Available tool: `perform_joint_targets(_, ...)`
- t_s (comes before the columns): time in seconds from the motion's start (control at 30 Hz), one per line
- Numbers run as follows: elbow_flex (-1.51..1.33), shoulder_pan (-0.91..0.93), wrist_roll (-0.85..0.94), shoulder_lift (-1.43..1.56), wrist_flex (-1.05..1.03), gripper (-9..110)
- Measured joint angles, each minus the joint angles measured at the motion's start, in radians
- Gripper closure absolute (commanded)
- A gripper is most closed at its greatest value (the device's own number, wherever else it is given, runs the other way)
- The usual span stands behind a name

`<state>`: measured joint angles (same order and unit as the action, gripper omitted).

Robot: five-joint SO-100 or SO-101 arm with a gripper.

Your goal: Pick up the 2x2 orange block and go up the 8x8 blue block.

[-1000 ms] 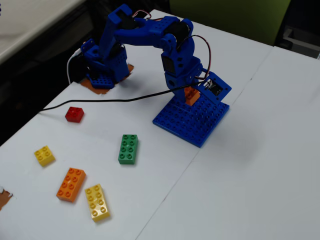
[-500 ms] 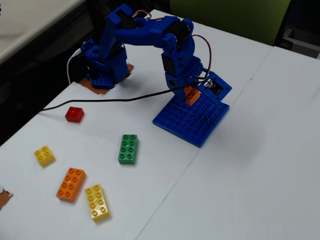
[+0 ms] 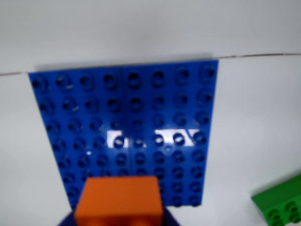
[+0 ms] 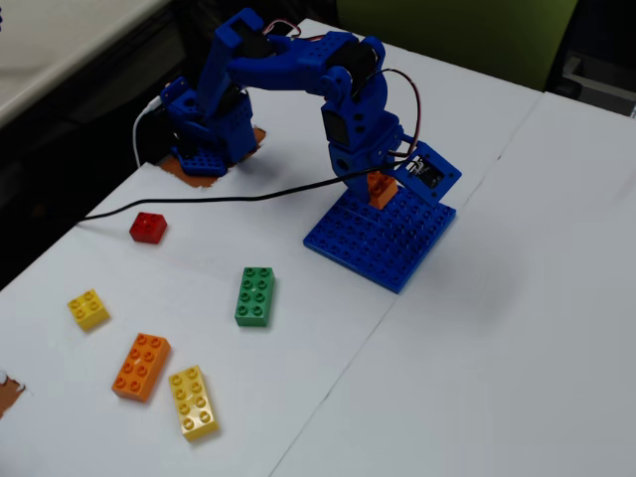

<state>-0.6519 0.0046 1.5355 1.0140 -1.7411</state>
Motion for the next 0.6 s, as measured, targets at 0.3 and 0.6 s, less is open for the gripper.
perform_joint_targets(0.3, -0.006, -0.006, 0.008, 0.000, -0.008, 101)
perform_joint_targets(0.6, -0.009, -0.006, 0.008, 0.000, -0.008, 101)
